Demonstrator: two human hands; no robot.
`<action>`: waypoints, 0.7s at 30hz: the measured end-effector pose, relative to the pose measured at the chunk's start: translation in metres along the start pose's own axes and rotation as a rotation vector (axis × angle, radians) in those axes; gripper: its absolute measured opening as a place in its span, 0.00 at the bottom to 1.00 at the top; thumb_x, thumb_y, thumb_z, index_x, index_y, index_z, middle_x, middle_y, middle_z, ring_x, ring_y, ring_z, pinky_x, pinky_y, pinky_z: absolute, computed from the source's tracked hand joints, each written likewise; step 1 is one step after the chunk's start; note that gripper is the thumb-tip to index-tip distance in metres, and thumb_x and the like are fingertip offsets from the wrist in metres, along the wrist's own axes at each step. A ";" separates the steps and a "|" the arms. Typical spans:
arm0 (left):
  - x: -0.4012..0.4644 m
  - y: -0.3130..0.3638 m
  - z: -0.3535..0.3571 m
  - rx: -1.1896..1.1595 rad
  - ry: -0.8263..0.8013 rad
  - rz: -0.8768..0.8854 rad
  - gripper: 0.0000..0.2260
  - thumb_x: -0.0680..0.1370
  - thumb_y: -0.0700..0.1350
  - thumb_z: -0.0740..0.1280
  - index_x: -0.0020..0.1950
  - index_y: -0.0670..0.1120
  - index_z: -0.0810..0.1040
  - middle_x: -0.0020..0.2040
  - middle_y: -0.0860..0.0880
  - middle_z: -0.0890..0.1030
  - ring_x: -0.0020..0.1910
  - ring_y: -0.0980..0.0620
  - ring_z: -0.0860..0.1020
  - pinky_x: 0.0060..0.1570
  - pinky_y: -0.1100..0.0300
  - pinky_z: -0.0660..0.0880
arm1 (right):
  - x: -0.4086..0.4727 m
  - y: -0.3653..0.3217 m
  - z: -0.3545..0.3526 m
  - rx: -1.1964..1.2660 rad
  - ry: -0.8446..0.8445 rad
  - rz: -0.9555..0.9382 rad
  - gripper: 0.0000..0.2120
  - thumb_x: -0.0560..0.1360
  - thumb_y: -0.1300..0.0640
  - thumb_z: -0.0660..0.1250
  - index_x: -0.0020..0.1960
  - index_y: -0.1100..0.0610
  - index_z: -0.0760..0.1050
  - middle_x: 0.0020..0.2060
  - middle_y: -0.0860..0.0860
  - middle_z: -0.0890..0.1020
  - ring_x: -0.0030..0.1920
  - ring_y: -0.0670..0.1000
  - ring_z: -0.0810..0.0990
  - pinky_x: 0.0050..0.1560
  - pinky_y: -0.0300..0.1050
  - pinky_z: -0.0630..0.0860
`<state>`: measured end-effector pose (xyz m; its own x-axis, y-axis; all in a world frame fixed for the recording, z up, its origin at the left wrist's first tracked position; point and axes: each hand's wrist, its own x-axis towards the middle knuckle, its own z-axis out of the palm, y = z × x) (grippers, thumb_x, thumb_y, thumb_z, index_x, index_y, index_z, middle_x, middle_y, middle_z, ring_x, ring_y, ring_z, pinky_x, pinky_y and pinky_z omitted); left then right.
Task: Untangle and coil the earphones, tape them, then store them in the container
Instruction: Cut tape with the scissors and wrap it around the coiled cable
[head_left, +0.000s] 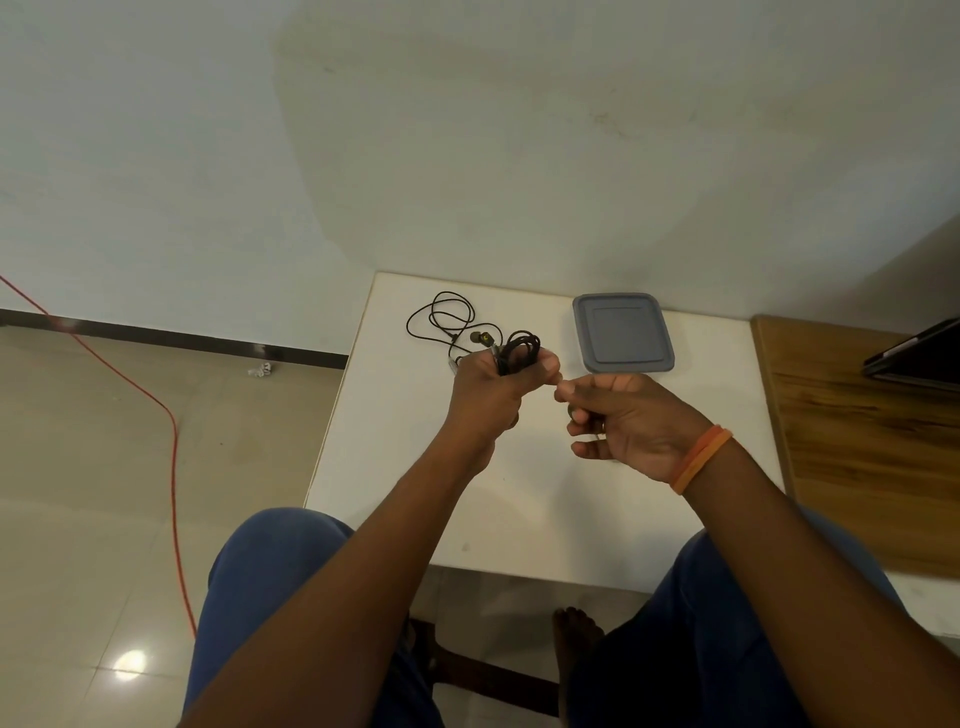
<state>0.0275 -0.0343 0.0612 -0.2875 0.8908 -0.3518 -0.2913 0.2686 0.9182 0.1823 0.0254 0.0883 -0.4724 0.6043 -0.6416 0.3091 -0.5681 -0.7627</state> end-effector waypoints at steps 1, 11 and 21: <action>0.000 0.000 0.000 -0.002 0.002 0.000 0.05 0.77 0.43 0.71 0.49 0.42 0.83 0.39 0.48 0.84 0.25 0.54 0.60 0.25 0.63 0.59 | 0.000 -0.001 0.000 -0.008 0.002 -0.021 0.11 0.72 0.51 0.70 0.48 0.59 0.81 0.31 0.51 0.76 0.36 0.50 0.77 0.40 0.47 0.78; 0.000 0.001 -0.001 0.114 0.021 0.071 0.06 0.78 0.40 0.68 0.51 0.38 0.82 0.43 0.44 0.83 0.23 0.64 0.72 0.27 0.72 0.65 | 0.002 0.001 0.003 -0.644 0.146 -0.362 0.09 0.74 0.52 0.70 0.42 0.59 0.78 0.31 0.53 0.82 0.32 0.49 0.82 0.34 0.36 0.79; 0.005 0.001 -0.004 -0.294 0.015 -0.307 0.05 0.79 0.42 0.67 0.53 0.43 0.78 0.45 0.45 0.85 0.23 0.57 0.58 0.21 0.66 0.58 | 0.001 0.008 -0.001 -0.798 0.208 -0.533 0.09 0.69 0.51 0.75 0.44 0.54 0.77 0.30 0.47 0.82 0.31 0.38 0.80 0.37 0.25 0.74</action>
<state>0.0218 -0.0310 0.0596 -0.1594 0.7798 -0.6053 -0.6129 0.4025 0.6800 0.1850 0.0225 0.0814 -0.5808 0.8018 -0.1406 0.6006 0.3055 -0.7389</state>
